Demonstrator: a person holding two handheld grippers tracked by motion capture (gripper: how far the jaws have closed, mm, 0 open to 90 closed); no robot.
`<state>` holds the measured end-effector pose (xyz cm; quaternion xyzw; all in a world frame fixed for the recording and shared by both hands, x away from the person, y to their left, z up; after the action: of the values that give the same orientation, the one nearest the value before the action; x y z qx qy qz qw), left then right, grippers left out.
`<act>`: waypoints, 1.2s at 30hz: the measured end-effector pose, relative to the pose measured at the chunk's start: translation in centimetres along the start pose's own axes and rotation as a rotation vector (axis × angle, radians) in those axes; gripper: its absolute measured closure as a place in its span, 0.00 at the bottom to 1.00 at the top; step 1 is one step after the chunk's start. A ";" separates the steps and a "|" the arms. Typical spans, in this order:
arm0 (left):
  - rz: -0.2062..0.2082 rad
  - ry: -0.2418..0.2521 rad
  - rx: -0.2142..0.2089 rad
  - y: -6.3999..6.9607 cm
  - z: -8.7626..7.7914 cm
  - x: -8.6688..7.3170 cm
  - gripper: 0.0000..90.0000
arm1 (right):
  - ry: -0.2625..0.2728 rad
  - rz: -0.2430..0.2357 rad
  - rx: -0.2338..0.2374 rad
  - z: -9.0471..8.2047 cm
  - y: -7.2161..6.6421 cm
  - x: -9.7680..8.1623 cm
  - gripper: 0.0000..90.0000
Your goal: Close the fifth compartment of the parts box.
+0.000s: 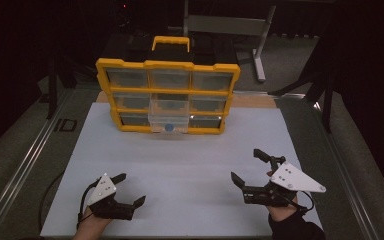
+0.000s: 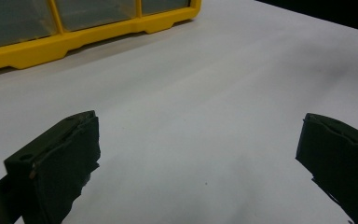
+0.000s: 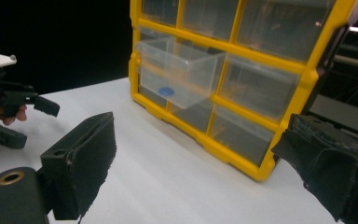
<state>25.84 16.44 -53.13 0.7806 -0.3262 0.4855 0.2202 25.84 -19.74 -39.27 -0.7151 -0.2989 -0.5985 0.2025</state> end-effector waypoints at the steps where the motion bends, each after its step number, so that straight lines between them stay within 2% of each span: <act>1: 0.000 0.000 -0.001 0.0 0.0 0.0 0.00 | 0.001 -0.007 -0.002 0.1 -0.1 0.3 0.11; 3: 0.000 0.000 0.000 0.0 0.0 0.0 0.00 | 0.006 -0.011 0.005 0.2 -0.3 1.0 0.10; 10: 0.002 0.001 0.001 0.0 0.0 0.0 0.00 | 0.002 -0.046 -0.026 1.0 -1.1 3.0 0.10; 14: 0.002 0.001 -0.001 0.0 0.0 0.0 0.00 | 0.017 -0.048 -0.061 1.6 -1.6 3.6 0.10; 16: 0.000 0.002 -0.002 0.0 0.0 0.0 0.00 | 0.013 -0.042 -0.059 2.1 -1.8 3.7 0.10; 26: -0.001 0.004 -0.003 0.1 0.0 0.0 0.00 | -0.016 -0.033 -0.068 4.5 -3.0 2.6 0.10; 30: 0.002 0.001 -0.003 0.1 -0.1 0.0 0.00 | -0.028 -0.033 -0.073 5.6 -3.5 1.8 0.10; 33: 0.004 0.001 -0.005 0.1 -0.1 0.0 0.00 | -0.043 -0.053 -0.094 6.6 -3.9 0.9 0.11; 36: 0.005 0.003 -0.005 0.1 0.0 0.0 0.00 | -0.059 -0.033 -0.083 7.7 -4.3 0.0 0.12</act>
<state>25.74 16.37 -53.07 0.7787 -0.3290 0.4863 0.2212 28.63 -11.57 -41.10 -0.7353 -0.2916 -0.5921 0.1539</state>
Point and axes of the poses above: each handheld gripper's, and its own axes: z roughly forward along the jaws, x roughly out of its top, y roughly to its right, the point moved 6 cm from there along z, roughly forward along the jaws, and after that the axes turned 3 degrees about z, right-handed, at the moved point
